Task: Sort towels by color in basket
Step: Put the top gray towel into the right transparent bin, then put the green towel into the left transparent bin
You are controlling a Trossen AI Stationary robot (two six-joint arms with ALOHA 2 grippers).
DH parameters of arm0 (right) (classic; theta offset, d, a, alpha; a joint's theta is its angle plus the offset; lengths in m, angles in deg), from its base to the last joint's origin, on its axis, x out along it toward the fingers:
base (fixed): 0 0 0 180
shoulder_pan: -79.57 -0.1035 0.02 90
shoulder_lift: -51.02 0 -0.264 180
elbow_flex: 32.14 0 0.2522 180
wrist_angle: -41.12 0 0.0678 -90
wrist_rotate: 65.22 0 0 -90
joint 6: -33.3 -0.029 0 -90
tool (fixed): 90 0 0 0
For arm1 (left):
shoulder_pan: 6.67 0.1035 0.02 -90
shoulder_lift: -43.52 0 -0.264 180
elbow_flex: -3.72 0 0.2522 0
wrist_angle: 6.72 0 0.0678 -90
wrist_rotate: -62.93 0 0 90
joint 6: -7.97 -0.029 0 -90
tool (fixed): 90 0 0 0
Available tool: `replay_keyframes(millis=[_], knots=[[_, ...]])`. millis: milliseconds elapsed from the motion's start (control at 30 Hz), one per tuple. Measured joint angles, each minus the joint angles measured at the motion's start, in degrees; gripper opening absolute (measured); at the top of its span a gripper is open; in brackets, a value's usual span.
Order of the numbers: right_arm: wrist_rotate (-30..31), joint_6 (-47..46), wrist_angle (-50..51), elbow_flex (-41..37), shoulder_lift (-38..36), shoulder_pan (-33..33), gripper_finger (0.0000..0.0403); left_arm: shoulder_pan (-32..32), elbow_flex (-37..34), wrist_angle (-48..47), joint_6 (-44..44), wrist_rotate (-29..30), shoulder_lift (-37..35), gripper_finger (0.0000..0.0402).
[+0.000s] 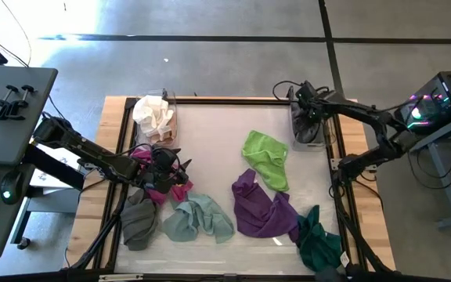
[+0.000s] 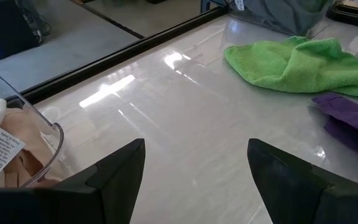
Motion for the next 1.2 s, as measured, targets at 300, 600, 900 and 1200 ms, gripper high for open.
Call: replay_keyframes(millis=[300,600,900,1200], knots=[[0.5,-2.0,10.0,11.5,-6.9,-0.2,0.0173,0.0,0.0,0.3,0.0,-0.4,0.0,0.0273],[-1.8,-5.1,5.6,10.8,-18.2,-11.3,0.0181,0.2,0.0,6.6,-5.3,-1.4,0.0,0.0273],[-5.8,-5.8,-14.1,-2.9,-23.1,-32.6,0.0181,6.3,0.0,29.7,-26.1,-14.8,1.0,0.0273],[-6.0,-5.4,-28.2,-12.9,-21.2,-48.3,0.0181,13.4,0.0,58.4,-38.3,-25.3,10.8,0.0273]])
